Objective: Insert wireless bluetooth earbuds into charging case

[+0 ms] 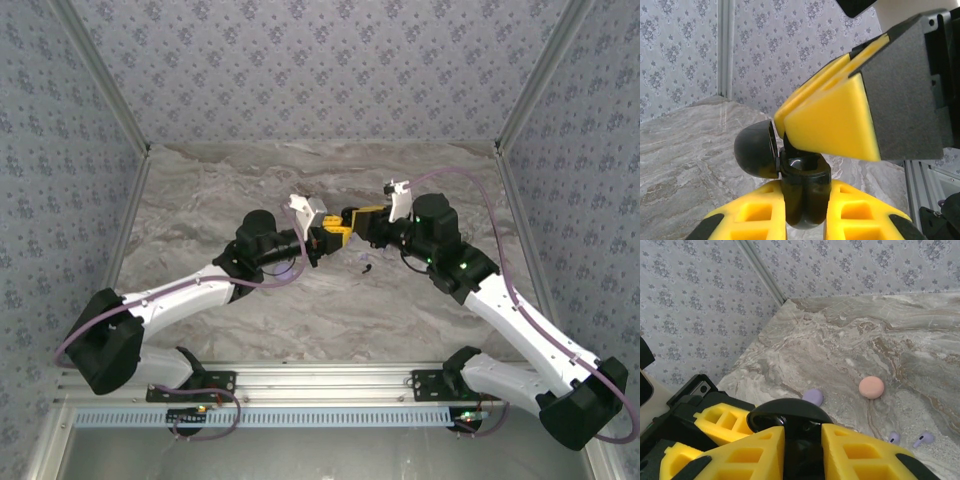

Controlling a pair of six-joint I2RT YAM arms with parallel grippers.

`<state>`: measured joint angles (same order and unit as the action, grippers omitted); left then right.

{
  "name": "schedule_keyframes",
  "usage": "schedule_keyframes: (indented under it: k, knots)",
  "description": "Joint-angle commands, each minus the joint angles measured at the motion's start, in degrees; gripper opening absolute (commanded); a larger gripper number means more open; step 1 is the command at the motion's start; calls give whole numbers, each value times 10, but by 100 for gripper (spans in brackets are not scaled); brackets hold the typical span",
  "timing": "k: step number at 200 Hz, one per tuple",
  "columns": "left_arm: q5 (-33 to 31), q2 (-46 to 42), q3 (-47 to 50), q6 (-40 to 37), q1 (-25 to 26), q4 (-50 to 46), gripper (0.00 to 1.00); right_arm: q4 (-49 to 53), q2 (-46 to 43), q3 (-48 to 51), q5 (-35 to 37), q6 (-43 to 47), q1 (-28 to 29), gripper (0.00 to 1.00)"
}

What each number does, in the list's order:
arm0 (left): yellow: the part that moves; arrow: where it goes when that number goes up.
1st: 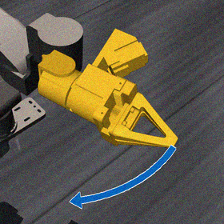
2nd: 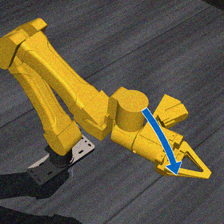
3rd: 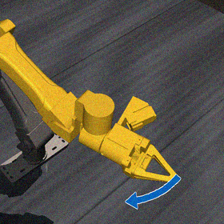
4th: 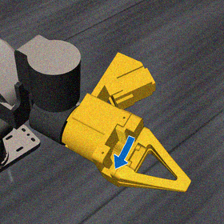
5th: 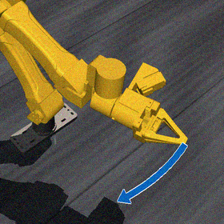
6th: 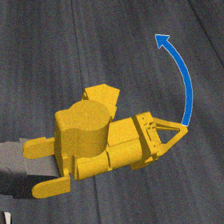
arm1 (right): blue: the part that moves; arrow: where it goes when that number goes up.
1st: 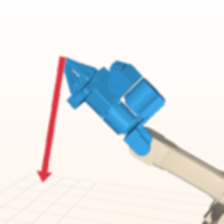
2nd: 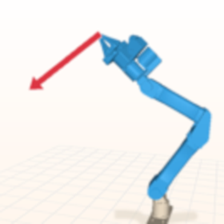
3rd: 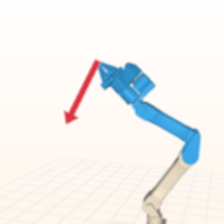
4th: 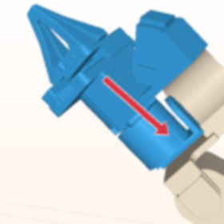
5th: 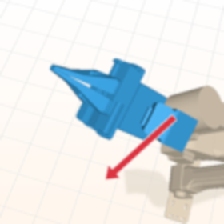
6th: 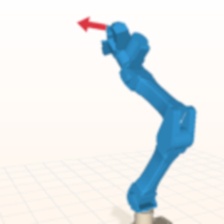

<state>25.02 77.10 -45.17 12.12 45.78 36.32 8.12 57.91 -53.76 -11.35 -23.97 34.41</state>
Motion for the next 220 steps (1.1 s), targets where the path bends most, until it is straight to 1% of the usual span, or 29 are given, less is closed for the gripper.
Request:
schedule_keyframes:
  k: [1, 20, 42, 58, 80, 98, 119, 134, 153, 180, 220]
  knots:
    - [-8, 1, -15, 2, 3, 31, 0, 11, -9, -4, -19, -10, -5, 34]
    - [-12, 0, -13, -4, 2, 27, 0, 15, -19, -14, -33, -14, -15, 46]
    - [-22, -6, -9, -17, 3, 17, 0, 33, -33, -28, -39, -11, -30, 54]
    - [-42, -16, -3, -30, 2, 3, 0, 57, -40, -35, -41, -11, -43, 58]
    - [-79, -34, 6, -54, 2, -28, 0, 131, -31, -53, -17, -9, -61, 58]
    - [-118, -55, 19, -71, 2, -47, 0, 197, -7, -55, 13, -14, -73, 58]
    - [-162, -82, 35, -86, 2, -64, 0, 256, 41, -43, 46, -23, -81, 56]
    - [-181, -99, 41, -97, 3, -82, 0, 274, 82, -30, 48, -28, -79, 54]
    - [-194, -116, 45, -109, 2, -105, 0, 266, 135, -6, 41, -40, -72, 52]
    - [-203, -128, 48, -115, 2, -118, 0, 208, 197, 24, 50, -59, -57, 51]
    - [-200, -127, 47, -115, 3, -117, 0, 181, 275, 21, 79, -55, -44, 46]
